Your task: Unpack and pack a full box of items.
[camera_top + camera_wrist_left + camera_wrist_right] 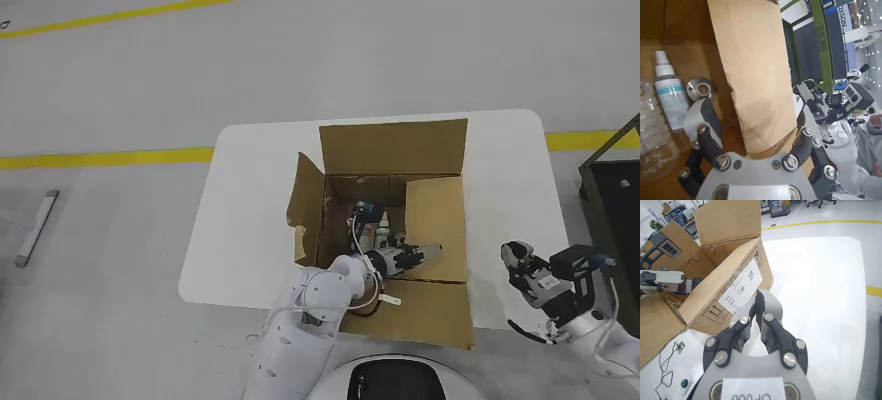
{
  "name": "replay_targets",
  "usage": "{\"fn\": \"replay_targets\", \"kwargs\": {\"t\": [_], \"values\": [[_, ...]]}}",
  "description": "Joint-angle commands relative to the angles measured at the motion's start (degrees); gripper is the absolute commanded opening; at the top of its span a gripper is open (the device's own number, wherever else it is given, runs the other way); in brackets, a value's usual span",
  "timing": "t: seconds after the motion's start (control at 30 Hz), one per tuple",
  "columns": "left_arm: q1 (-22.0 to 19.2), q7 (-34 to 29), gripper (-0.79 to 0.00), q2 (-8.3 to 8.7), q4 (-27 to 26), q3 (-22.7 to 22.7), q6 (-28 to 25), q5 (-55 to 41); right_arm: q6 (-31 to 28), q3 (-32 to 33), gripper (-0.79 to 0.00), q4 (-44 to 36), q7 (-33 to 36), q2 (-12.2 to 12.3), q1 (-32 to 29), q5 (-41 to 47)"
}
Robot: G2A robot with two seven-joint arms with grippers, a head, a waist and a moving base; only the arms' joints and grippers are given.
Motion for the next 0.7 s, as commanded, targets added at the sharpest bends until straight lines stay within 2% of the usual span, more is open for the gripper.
{"fn": "replay_targets", "kwargs": {"t": [0.0, 0.23, 0.3, 0.33, 0.37, 0.47, 0.5, 0.57, 0.6, 0.67], "values": [[-0.15, 0.56, 0.0, -0.14, 0.4, 0.22, -0.05, -2.96, 0.01, -0.52, -0.785, 0.16, 0.03, -0.05, 0.14, -0.02], [-0.86, 2.18, 0.0, -0.64, -0.24, 1.34, -0.36, -11.9, 2.66, -0.5, -0.785, 0.51, -0.74, -0.28, 0.45, 0.53], [-1.62, 2.31, 0.0, -0.69, -0.86, 1.9, -0.7, -12.43, 4.58, 0.29, -0.674, 0.37, -1.15, -0.4, 0.45, 1.78], [-2.04, 2.39, 0.0, -0.74, -1.18, 2.17, -0.8, -12.88, 5.49, 0.92, -0.539, 0.26, -1.57, -0.48, 0.48, 3.3], [-2.45, 2.66, 0.0, -0.8, -1.48, 2.37, -0.82, -13.42, 6.37, 1.64, -0.456, 0.15, -1.84, -0.55, 0.45, 4.6], [-3.94, 3.13, 0.0, -1.05, -2.21, 3.44, -1.77, -15.12, 8.41, 3.81, -0.351, -0.27, -1.99, -0.75, 0.36, 10.32], [-5.08, 3.06, 0.0, -1.18, -2.42, 4.46, -3.27, -14.93, 9.02, 5.08, -0.209, -0.3, -1.08, -0.78, 0.37, 13.07], [-5.99, 3.37, 0.0, -1.42, -1.26, 5.75, -4.81, -16.01, 9.59, 6.54, -0.302, -0.1, 0.01, -0.86, 0.53, 17.77], [-6.84, 3.68, 0.0, -1.67, -0.11, 6.9, -5.56, -16.76, 10.08, 7.76, -0.413, 0.04, 1.29, -0.91, 0.65, 21.61], [-8.66, 3.55, 0.0, -2.14, 1.13, 9.33, -7.33, -17.0, 10.79, 9.67, -0.489, 0.28, 3.06, -0.96, 0.87, 27.33]]}}
